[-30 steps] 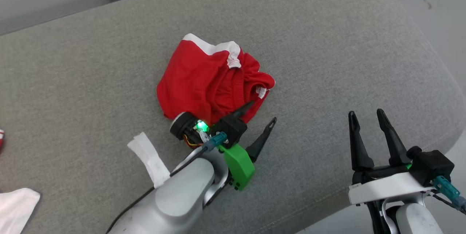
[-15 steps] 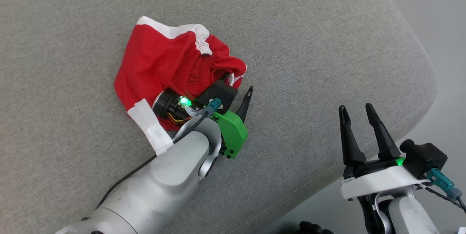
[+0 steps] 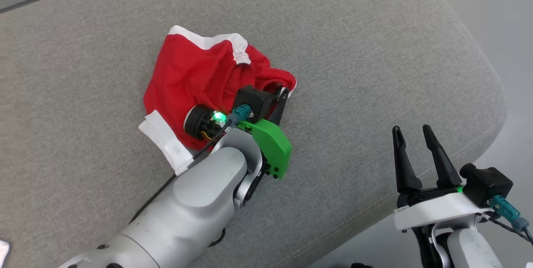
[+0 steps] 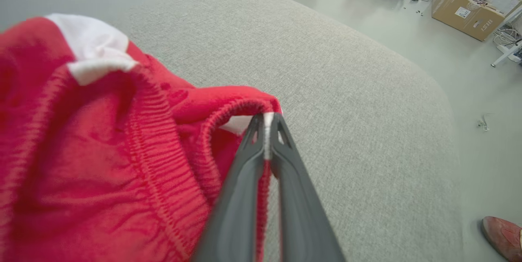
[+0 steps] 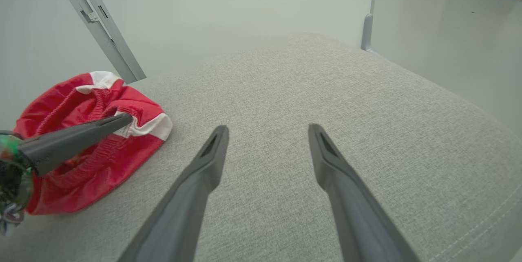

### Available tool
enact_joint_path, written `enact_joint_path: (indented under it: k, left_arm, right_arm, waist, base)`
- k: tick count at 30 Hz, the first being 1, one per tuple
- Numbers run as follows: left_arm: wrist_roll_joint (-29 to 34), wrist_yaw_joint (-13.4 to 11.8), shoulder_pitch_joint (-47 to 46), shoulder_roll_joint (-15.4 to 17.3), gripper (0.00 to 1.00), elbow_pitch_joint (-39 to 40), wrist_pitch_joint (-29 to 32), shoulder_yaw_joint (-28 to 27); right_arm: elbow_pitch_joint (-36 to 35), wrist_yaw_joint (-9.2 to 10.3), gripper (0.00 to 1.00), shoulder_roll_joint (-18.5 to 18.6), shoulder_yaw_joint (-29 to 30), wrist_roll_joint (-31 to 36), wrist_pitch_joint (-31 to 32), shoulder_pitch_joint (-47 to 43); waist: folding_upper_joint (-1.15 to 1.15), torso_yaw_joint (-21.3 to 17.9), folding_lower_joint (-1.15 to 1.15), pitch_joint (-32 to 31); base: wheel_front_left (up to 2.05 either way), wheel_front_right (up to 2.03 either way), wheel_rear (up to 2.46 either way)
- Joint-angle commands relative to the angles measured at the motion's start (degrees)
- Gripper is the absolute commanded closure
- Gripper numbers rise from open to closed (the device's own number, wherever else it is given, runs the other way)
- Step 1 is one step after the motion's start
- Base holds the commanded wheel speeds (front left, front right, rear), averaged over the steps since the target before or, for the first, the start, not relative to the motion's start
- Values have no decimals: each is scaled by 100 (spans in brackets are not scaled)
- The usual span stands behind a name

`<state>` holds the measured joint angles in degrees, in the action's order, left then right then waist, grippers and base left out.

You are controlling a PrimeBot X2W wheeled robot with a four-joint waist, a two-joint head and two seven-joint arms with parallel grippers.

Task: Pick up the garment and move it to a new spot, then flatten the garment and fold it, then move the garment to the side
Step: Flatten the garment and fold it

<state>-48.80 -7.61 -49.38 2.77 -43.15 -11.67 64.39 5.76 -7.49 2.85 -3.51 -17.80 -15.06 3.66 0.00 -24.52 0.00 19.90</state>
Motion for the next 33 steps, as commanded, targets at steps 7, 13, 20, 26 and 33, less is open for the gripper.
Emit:
enact_joint_path:
  k: [7, 13, 20, 26, 33]
  left_arm:
    - [-883, 456, -542, 20, 100, 1062, -158, 2]
    - [-1608, 334, -922, 24, 100, 1884, -249, -287]
    - [-1922, -55, 287, 630, 100, 2301, -293, -290]
    - [-1706, -603, 1658, 1811, 100, 2700, -348, -377]
    - [-1039, -863, 2506, 2395, 100, 3003, -354, -1019]
  right_arm:
    - [16, 0, 0, 8, 159, 238, -18, -171]
    - [64, 0, 0, 10, 313, 197, -18, -435]
    - [94, 1, 0, 14, 150, 302, -18, -564]
    - [72, 1, 0, 12, 188, 459, -17, -566]
    - [225, 0, 0, 409, -127, 182, -18, -229]
  waist:
    - [0, 590, 0, -628]
    - [0, 1132, 0, -1038]
    - [0, 1758, 0, -1092]
    - [0, 2324, 0, -893]
    - [0, 2850, 0, -771]
  base:
    - [0, 0, 0]
    - [0, 0, 0]
    - [0, 0, 0]
    - [0, 0, 0]
    - [0, 0, 0]
